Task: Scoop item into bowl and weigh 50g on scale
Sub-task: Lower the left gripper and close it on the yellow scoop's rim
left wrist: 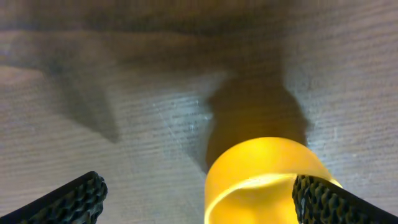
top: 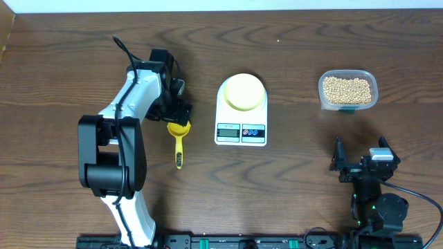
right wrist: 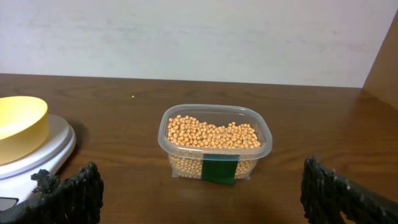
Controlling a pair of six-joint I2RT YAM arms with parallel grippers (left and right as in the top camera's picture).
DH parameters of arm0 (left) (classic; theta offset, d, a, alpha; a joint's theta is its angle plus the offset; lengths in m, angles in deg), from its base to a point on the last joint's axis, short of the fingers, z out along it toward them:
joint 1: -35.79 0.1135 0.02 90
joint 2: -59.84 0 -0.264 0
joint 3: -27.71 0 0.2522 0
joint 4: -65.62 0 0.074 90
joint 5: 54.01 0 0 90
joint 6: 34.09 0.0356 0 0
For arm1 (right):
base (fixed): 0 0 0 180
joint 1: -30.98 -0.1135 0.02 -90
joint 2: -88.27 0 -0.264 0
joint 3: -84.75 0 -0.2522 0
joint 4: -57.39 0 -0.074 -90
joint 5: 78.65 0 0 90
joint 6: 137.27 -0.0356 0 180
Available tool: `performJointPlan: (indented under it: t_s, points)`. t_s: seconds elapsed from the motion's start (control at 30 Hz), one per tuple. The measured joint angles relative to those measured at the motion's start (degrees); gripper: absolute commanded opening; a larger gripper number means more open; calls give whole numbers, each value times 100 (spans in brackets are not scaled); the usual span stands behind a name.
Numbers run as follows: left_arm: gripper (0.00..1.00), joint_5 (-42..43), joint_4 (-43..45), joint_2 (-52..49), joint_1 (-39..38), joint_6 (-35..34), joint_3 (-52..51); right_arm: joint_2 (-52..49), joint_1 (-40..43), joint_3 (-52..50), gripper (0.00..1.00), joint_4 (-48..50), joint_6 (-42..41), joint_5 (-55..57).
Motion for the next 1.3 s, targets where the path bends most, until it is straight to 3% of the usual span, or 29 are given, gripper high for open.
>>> performJointPlan:
  t_s: [0.83, 1.0, 1.3]
  points:
    - [97, 70, 280, 0, 0, 0, 0, 0, 0, 0, 99, 0, 0, 0]
    - [83, 92, 280, 0, 0, 11, 0, 0, 0, 0, 99, 0, 0, 0]
    - [84, 111, 249, 0, 0, 17, 0, 0, 0, 0, 99, 0, 0, 0]
